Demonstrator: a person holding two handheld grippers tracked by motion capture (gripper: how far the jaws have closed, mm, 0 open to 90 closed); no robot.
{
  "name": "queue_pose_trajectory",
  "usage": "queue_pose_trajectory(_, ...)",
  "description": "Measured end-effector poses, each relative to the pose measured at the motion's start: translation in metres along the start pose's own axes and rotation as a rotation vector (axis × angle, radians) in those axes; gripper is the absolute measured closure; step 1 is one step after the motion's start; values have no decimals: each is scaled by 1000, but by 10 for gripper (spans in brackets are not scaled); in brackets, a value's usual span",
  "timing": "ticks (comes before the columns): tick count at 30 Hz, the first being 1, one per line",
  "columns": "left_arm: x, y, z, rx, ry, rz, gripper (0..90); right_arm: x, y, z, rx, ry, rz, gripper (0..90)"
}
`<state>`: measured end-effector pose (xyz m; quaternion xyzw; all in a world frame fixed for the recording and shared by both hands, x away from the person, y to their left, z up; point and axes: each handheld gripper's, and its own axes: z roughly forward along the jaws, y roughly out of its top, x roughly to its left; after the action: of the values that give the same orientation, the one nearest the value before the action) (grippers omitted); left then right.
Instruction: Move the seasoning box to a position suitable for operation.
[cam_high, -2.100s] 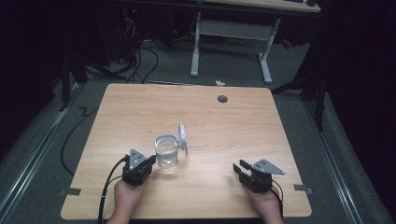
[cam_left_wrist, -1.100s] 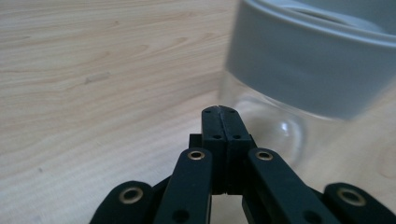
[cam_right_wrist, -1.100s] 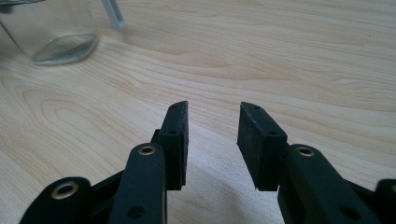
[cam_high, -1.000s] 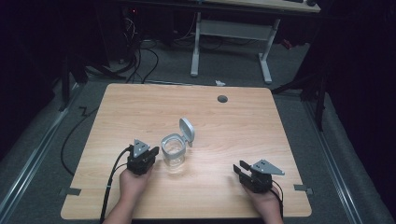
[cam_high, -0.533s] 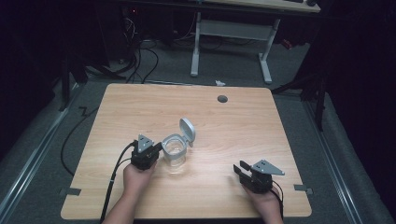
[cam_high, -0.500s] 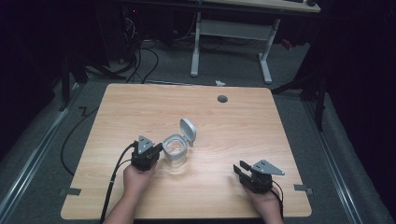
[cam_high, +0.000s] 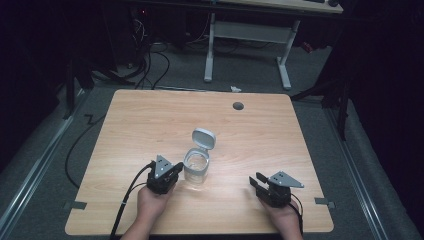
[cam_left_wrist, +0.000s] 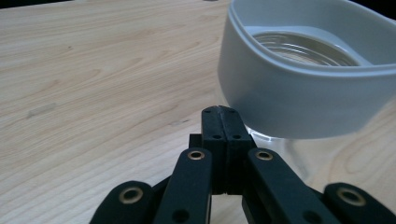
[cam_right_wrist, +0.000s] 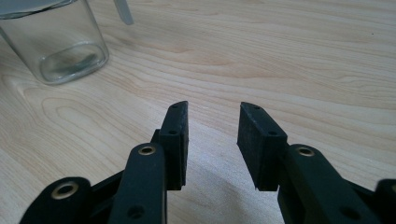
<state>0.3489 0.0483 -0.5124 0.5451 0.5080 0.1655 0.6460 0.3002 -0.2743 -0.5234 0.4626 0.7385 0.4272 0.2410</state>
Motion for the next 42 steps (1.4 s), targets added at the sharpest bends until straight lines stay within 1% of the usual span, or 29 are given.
queue_pose_trajectory(1,-5,-2,-2,2,-10,-1,900,0,0,0,2,1,1,637)
queue_pose_trajectory(2,-5,-2,-2,2,-10,-1,900,0,0,0,2,1,1,637)
queue_pose_trajectory(5,-12,-6,-6,6,-28,-8,900,0,0,0,2,3,1,637)
queue_pose_trajectory(9,-14,-9,-7,9,-35,-14,900,1,0,1,5,4,1,637)
queue_pose_trajectory(12,-12,-11,-8,13,-31,-15,895,2,0,1,9,4,6,637)
queue_pose_trajectory(15,-10,-12,-9,8,-26,-20,890,2,0,1,8,5,-3,638)
queue_pose_trajectory(17,-9,-11,-12,6,-26,-22,872,2,0,1,10,6,0,637)
queue_pose_trajectory(19,-8,-11,-15,6,-26,-18,839,2,0,1,14,22,3,662)
queue_pose_trajectory(22,-8,-11,-22,-2,-35,-13,804,3,2,2,15,40,10,672)
queue_pose_trajectory(24,-8,-12,-25,-13,-34,-7,758,6,3,3,13,42,4,670)
queue_pose_trajectory(25,-5,-13,-27,-15,-30,-21,715,10,6,5,6,47,5,655)
queue_pose_trajectory(26,-5,-13,-27,-15,-30,-21,708,10,6,5,6,47,5,655)
queue_pose_trajectory(27,-3,-16,-28,-7,-35,-30,708,14,10,8,-1,47,14,654)
queue_pose_trajectory(28,-3,-16,-28,-7,-35,-30,708,14,10,8,-1,47,14,654)
queue_pose_trajectory(29,-3,-19,-29,18,-42,-39,708,17,15,10,-13,50,23,655)
queue_pose_trajectory(30,-3,-19,-29,18,-42,-39,708,17,15,10,-13,50,23,655)
queue_pose_trajectory(33,-5,-19,-31,42,-64,-35,709,21,23,17,-5,46,15,681)
queue_pose_trajectory(36,-7,-20,-33,56,-85,-36,724,22,29,26,8,51,14,690)
queue_pose_trajectory(37,-9,-21,-35,66,-95,-26,737,22,34,32,17,51,14,691)
queue_pose_trajectory(38,-10,-22,-35,68,-101,-28,745,23,37,35,22,52,17,699)
queue_pose_trajectory(40,-11,-22,-36,68,-105,-31,753,23,40,37,16,55,13,708)
queue_pose_trajectory(41,-13,-22,-36,66,-110,-41,759,24,43,40,16,55,13,715)
queue_pose_trajectory(42,-14,-23,-36,72,-115,-37,766,25,47,43,18,58,8,722)
